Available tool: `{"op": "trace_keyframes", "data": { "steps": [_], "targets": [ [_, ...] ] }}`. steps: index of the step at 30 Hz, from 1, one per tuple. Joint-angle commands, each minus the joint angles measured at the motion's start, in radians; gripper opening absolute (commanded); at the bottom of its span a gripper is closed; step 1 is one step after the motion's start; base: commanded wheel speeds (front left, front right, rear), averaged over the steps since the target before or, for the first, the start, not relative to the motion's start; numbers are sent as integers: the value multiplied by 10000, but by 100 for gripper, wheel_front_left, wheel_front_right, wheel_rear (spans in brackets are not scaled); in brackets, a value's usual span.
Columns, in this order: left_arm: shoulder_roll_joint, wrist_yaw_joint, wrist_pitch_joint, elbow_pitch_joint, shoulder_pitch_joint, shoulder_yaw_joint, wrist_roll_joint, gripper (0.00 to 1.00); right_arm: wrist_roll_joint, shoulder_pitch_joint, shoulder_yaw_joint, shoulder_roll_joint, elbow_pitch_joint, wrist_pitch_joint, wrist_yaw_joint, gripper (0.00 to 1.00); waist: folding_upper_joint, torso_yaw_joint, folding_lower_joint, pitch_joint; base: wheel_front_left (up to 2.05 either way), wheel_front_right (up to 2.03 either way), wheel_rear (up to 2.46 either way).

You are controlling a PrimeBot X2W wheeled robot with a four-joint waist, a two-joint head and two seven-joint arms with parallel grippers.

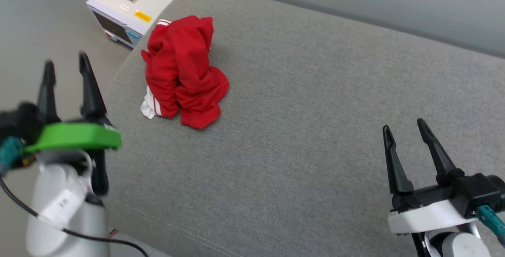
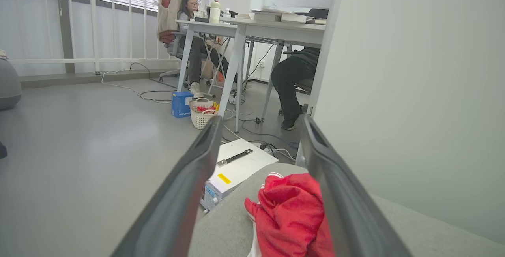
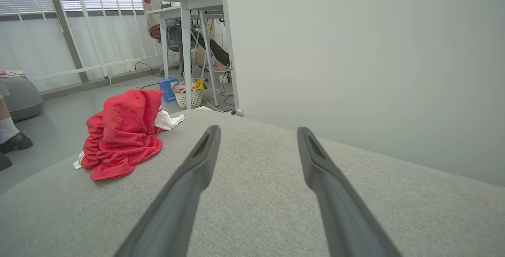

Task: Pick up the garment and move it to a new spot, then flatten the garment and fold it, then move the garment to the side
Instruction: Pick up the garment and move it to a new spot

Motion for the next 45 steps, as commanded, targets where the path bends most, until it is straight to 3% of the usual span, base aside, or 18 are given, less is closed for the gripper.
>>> {"op": "trace_keyframes", "data": {
  "steps": [1, 6, 10, 16, 24, 29, 37, 45],
  "targets": [
    [199, -105, -55, 152, -535, 6, 72, 100, -112, -244, 1, -110, -90, -47, -7, 100, 0, -431, -1, 593, 0, 0, 0],
    [1334, -258, -43, 1338, -2309, -415, -347, 100, -119, -586, -28, -297, -179, -47, -7, 100, 0, -811, -1, 1211, 0, 0, 0],
    [2406, -272, 715, 2108, -3411, -1594, -1070, 100, -119, -761, 9, -398, -228, -47, -7, 100, 0, -1033, -1, 1484, 0, 0, 0],
    [3935, -276, 3445, 2748, -4609, -3593, -3035, 100, -132, -936, -19, -517, -330, -47, -7, 100, 0, -1314, -1, 1811, 0, 0, 0],
    [5184, -277, 7401, 3129, -5203, -5670, -4885, 100, -128, -1164, -30, -640, -441, -47, -7, 100, 0, -1715, -1, 2257, 0, 0, 0],
    [5428, -277, 8755, 3359, -5318, -6539, -5541, 100, -126, -1299, -18, -689, -473, -47, -7, 100, 0, -1964, -1, 2629, 0, 0, 0],
    [5356, -277, 9883, 4202, -5077, -7764, -5827, 100, -111, -1657, 70, -691, -476, -47, -7, 100, 0, -2359, -1, 3259, 0, 0, 0],
    [5126, -277, 10030, 4971, -4774, -8508, -6301, 100, -97, -1850, 30, -678, -425, -47, -7, 100, 0, -2502, -1, 3533, 0, 0, 0]
  ]
}}
